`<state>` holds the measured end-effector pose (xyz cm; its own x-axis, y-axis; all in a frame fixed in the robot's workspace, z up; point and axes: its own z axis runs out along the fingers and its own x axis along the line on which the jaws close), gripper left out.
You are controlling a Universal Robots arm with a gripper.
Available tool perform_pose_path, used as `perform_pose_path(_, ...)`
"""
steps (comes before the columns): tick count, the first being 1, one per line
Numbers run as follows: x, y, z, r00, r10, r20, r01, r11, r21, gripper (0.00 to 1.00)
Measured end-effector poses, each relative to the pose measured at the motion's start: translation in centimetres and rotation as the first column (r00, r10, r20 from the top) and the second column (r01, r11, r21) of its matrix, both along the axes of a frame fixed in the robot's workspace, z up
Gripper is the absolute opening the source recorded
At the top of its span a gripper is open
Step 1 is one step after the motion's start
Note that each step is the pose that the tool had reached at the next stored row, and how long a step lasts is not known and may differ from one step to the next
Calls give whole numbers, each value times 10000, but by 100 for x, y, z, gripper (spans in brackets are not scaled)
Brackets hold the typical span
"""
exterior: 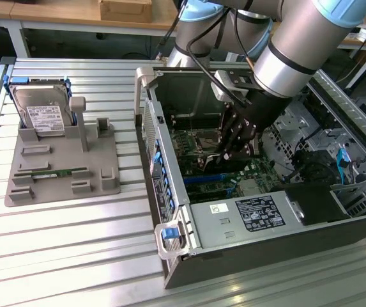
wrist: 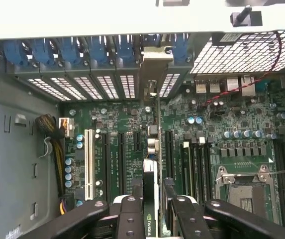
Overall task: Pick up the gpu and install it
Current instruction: 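Insert the gpu into the slot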
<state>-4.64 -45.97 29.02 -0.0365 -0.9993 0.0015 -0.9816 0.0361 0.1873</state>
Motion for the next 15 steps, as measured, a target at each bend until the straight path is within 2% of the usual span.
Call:
perform_pose_path(5,-71,0,-1,10000,28,1,-28,10000,-1,27)
perform_pose_path(15,-72,-3,-5,10000,28,0,-28,10000,-1,27)
